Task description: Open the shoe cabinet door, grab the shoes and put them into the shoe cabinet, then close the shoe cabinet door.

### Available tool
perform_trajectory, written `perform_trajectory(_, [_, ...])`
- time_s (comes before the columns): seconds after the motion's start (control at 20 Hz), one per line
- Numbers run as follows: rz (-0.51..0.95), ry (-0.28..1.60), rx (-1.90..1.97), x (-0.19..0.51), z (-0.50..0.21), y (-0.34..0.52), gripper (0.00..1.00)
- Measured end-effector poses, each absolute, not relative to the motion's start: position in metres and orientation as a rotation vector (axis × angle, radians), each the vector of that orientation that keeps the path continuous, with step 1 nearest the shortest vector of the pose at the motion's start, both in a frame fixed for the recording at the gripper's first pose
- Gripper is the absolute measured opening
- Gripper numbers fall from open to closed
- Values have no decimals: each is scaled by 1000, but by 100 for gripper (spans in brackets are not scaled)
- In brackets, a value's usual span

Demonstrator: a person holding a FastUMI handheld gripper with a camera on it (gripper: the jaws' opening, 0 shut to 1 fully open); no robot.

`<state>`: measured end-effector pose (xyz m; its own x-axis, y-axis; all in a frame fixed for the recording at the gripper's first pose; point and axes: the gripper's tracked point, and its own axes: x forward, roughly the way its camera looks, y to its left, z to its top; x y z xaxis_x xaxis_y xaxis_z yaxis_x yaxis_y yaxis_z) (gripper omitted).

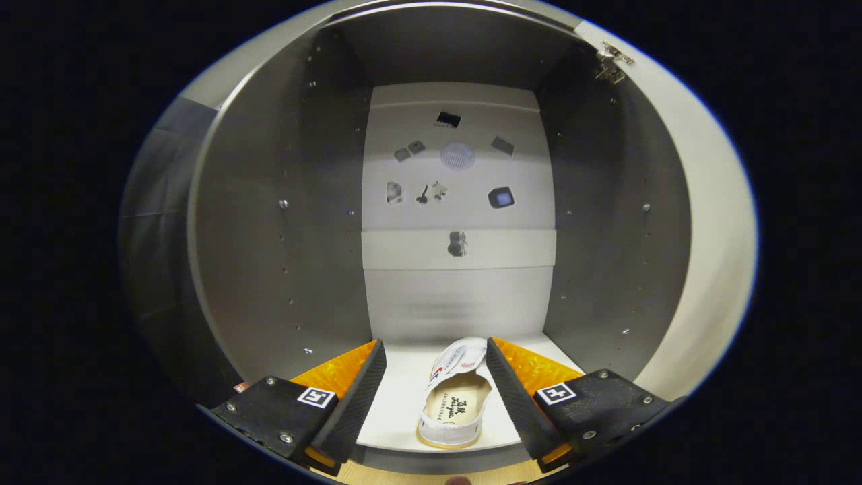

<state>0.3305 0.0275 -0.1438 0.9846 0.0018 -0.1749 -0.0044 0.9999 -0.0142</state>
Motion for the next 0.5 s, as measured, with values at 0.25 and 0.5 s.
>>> perform_trajectory(0.25, [-13,121,-17,277,-99,22,93])
perform_trajectory(0.5, [-2,97,-33,206,-63,18,93])
